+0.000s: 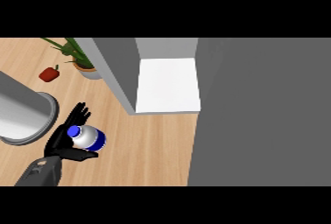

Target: Pick up the bottled water, place it into the cabinet and close the cabinet

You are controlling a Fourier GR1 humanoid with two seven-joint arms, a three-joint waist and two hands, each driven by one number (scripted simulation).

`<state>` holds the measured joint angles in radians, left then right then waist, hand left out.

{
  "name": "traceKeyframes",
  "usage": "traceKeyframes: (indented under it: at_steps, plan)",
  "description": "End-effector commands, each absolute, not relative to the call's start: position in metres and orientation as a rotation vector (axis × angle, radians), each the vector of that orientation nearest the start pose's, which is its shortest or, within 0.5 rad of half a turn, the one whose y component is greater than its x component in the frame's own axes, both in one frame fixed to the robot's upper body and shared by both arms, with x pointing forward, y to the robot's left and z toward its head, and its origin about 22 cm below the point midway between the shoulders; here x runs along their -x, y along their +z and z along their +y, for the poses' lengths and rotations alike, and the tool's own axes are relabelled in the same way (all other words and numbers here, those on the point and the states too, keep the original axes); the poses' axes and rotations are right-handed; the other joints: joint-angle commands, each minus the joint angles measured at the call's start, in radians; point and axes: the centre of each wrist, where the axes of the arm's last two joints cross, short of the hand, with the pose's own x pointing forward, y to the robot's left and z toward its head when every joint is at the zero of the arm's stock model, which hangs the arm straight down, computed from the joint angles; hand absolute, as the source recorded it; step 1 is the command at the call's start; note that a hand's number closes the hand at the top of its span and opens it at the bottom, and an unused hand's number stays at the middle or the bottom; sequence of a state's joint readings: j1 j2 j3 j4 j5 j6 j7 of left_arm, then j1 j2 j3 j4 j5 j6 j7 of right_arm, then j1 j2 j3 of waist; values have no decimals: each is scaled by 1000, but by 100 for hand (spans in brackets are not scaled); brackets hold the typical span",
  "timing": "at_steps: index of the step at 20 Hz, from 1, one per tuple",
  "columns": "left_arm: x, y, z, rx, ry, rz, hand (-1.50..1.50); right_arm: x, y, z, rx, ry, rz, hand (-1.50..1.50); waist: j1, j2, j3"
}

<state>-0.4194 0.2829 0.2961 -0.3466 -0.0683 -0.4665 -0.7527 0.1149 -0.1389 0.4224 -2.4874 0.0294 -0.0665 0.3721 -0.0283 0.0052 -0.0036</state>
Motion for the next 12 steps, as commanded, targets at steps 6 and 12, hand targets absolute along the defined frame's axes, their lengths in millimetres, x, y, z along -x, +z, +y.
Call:
traceKeyframes:
  at_steps: [6, 12]
  plan:
    - [-272, -131, 332, 411, -11, -1601, 150, -106, 184, -184, -286, 275, -1987, -150, -3, 0, 0]
    - [-287, -122, 303, 374, -266, -1722, 150, -119, 181, -180, -259, 239, -1994, -150, 18, -6, 2]
